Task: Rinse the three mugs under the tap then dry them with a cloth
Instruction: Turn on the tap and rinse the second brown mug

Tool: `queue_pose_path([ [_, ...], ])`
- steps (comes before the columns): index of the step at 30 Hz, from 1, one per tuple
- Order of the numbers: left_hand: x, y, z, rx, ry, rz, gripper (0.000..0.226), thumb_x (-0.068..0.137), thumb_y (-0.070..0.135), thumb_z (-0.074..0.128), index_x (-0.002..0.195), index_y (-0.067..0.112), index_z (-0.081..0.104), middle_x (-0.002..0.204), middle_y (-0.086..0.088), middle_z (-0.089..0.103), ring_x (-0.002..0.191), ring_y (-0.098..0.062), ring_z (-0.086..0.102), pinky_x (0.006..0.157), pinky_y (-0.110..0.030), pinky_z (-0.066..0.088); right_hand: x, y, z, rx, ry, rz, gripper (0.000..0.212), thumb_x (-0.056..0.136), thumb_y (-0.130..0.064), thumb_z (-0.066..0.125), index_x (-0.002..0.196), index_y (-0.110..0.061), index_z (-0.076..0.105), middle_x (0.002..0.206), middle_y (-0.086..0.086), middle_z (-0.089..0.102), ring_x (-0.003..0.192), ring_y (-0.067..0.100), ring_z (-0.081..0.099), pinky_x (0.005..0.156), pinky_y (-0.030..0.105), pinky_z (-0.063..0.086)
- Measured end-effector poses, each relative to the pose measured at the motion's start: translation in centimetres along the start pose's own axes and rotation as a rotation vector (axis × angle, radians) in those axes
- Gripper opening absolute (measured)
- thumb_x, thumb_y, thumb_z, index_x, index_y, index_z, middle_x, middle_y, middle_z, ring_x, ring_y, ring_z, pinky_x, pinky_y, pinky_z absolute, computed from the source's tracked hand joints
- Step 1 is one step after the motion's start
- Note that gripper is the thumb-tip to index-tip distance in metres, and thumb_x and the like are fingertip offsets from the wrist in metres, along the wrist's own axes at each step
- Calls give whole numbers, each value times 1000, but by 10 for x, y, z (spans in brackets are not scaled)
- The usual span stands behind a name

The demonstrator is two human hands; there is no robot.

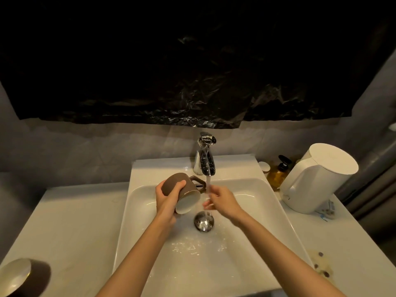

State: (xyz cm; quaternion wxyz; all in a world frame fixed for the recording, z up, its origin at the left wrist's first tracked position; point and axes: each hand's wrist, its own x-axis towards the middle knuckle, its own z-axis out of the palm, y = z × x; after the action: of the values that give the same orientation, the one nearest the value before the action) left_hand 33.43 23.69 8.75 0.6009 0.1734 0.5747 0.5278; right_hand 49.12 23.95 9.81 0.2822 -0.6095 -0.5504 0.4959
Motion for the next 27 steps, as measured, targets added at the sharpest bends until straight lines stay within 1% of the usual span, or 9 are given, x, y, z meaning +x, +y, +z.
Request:
queue_pose_path([
  [4, 1, 1, 6, -32, -19, -72, 69, 68, 37, 79, 124, 39, 40, 120, -6, 53, 104, -32, 59, 80, -57, 53, -10, -24, -39, -349, 258, -234, 59, 97, -5, 40, 152, -17, 20, 151, 5, 36, 128, 21, 47, 107, 35, 40],
  [8, -2, -1, 12, -54, -37, -116, 72, 66, 36, 81, 125, 36, 38, 121, -9, 52, 104, -33, 58, 78, -61, 53, -4, -71, -54, -487, 218, -438, 71, 95, 0, 38, 153, -28, 6, 160, -4, 14, 135, 15, 38, 104, 22, 36],
  [13, -6, 1, 14, -90, -46, -172, 73, 65, 37, 81, 123, 37, 38, 121, -11, 52, 105, -35, 57, 78, -63, 51, -2, -75, -50, -694, 241, -537, 63, 93, 2, 39, 149, -22, 25, 157, 2, 27, 144, 22, 24, 106, 39, 39],
  [15, -8, 2, 14, -97, -51, -185, 74, 64, 37, 81, 123, 38, 37, 121, -11, 52, 106, -35, 56, 79, -63, 50, -5, -62, -50, -716, 224, -544, 65, 92, 1, 40, 148, -27, 25, 157, -2, 24, 145, 21, 22, 97, 40, 46],
  [17, -11, 3, 13, -108, -57, -197, 75, 65, 35, 81, 125, 37, 36, 120, -13, 52, 106, -36, 56, 81, -61, 51, -7, -53, -52, -666, 132, -492, 69, 93, -3, 41, 150, -34, 19, 159, -13, 15, 147, 13, 10, 106, 35, 37],
  [19, -15, 5, 9, -119, -75, -210, 73, 68, 31, 80, 126, 34, 36, 119, -13, 54, 105, -35, 57, 84, -57, 51, -8, -44, -50, -500, 195, -457, 60, 95, -10, 44, 147, -35, 29, 153, -15, 27, 141, 8, 21, 110, 31, 29],
  [22, -24, 5, -1, -49, -137, -168, 66, 73, 29, 77, 126, 30, 37, 116, -13, 57, 97, -32, 61, 75, -45, 55, -19, -30, -39, -145, 370, -192, 21, 98, -25, 45, 116, -19, 53, 120, 1, 55, 100, 12, 54, 90, 34, 52],
  [24, -31, 2, -9, 45, -177, -100, 66, 73, 30, 77, 128, 28, 39, 116, -11, 59, 95, -30, 63, 69, -40, 55, -28, -22, -30, 9, 141, 76, 25, 100, -34, 42, 106, -13, 55, 101, 5, 59, 81, 15, 53, 71, 32, 51],
  [27, -43, -2, -18, 168, -234, 1, 63, 74, 28, 77, 127, 31, 43, 118, -6, 59, 95, -26, 64, 66, -35, 54, -35, -13, -19, 48, -120, 225, 30, 98, -37, 46, 102, -12, 61, 82, -1, 62, 67, 12, 46, 56, 22, 39],
])
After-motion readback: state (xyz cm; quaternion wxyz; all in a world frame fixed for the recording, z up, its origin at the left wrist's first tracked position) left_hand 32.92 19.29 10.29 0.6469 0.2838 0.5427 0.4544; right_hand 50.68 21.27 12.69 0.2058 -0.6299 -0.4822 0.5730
